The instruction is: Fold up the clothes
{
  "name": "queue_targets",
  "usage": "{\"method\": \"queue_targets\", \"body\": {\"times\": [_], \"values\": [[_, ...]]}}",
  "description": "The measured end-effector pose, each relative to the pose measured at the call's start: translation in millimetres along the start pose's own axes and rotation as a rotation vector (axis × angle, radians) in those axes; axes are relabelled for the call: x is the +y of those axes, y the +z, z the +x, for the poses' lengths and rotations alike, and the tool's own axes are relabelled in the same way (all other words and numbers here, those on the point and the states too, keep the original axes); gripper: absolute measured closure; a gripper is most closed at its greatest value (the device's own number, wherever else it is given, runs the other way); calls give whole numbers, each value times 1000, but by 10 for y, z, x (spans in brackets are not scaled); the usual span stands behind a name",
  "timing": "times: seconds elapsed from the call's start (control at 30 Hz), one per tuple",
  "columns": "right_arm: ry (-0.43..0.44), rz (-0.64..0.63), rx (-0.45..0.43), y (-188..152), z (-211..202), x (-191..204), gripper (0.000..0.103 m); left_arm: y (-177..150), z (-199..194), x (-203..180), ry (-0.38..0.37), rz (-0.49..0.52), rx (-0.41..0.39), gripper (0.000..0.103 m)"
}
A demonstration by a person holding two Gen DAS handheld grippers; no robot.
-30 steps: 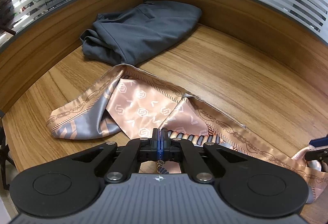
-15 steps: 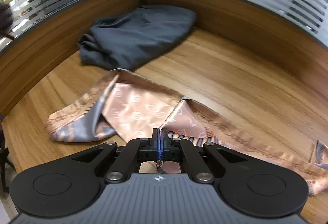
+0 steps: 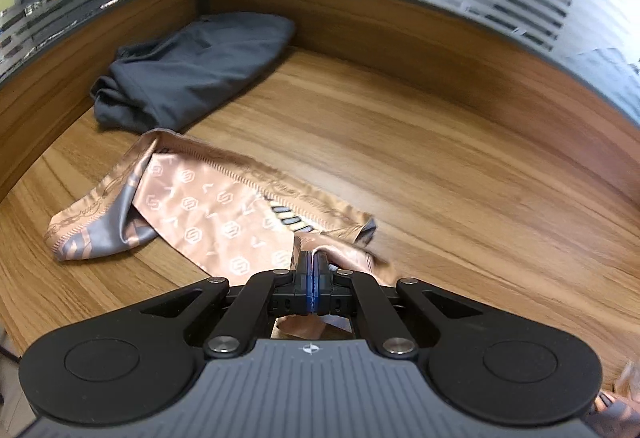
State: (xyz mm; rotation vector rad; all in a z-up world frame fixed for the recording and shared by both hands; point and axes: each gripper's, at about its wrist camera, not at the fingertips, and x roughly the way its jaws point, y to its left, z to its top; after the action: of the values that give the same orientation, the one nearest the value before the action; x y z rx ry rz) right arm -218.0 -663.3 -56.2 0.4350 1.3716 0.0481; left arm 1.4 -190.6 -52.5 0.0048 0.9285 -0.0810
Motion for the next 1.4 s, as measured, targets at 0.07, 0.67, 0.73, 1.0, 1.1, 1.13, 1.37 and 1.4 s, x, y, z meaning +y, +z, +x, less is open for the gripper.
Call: {"method": "queue_targets", "body": {"times": [0.07,0.67,0.73,1.0,1.1,1.13,1.37,1.4], "values": [[52,67,-23,-19,-216,-38,99,32,-38,6,-8,-5,-11,103],[-145,-49,-248,159,387,-157,59,303,256,545,216,-114,-36,102],[-121,-116,-249,-10,476,-66,58,283,280,562,219,-104,-28,100],[-52,-330,-222,-433,678,268,58,210,140,350,181,-29,-73,42],[-30,-373,-187,-475,780,303,61,162,71,238,152,-9,-72,41],[-37,-387,-180,-489,809,314,61,140,51,202,142,-2,-70,41],[-107,-459,-181,-485,960,261,71,-71,-29,10,100,45,-47,37],[-109,-465,-180,-479,973,246,78,-102,-29,-7,96,46,-40,36]]}}
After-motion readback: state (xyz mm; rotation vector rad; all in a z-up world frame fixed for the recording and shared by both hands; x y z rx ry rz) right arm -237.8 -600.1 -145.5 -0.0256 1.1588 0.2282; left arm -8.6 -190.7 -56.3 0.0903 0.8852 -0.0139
